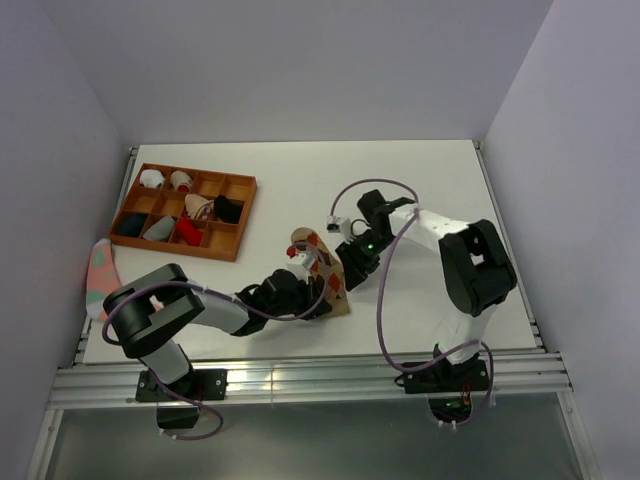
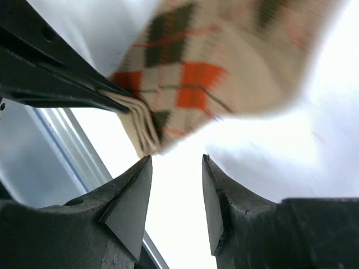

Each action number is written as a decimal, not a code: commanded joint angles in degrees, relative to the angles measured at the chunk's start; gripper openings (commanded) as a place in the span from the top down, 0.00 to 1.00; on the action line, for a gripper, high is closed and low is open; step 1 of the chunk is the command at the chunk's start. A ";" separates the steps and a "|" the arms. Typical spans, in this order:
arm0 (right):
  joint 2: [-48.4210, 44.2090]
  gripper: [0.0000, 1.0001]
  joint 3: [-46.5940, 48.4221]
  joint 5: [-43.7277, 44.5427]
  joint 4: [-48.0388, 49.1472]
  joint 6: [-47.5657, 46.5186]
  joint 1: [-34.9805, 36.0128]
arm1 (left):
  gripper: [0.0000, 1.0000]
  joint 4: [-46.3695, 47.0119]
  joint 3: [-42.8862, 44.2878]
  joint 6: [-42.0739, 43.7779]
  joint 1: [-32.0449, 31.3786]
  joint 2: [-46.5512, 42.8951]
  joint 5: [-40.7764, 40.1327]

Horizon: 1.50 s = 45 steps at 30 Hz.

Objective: Roll the socks
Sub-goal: Roll the sock at the center of the board.

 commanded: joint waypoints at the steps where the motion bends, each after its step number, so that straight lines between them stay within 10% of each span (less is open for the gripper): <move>1: -7.01 0.52 -1.66 1.50 4.88 2.12 -4.59 | 1.00 -11.24 1.62 -1.63 0.26 0.51 -0.83; 12: -31.62 0.52 -10.62 4.31 12.53 -8.68 -7.94 | 1.00 -22.14 8.30 -3.83 8.87 4.02 14.19; 18: -38.82 0.53 -21.58 12.90 19.55 -14.31 4.87 | 1.00 -29.70 12.52 -3.92 11.68 8.85 20.35; 45: -33.31 0.55 -36.03 34.98 40.04 -22.05 33.28 | 1.00 -35.24 13.31 -1.90 13.97 15.54 29.41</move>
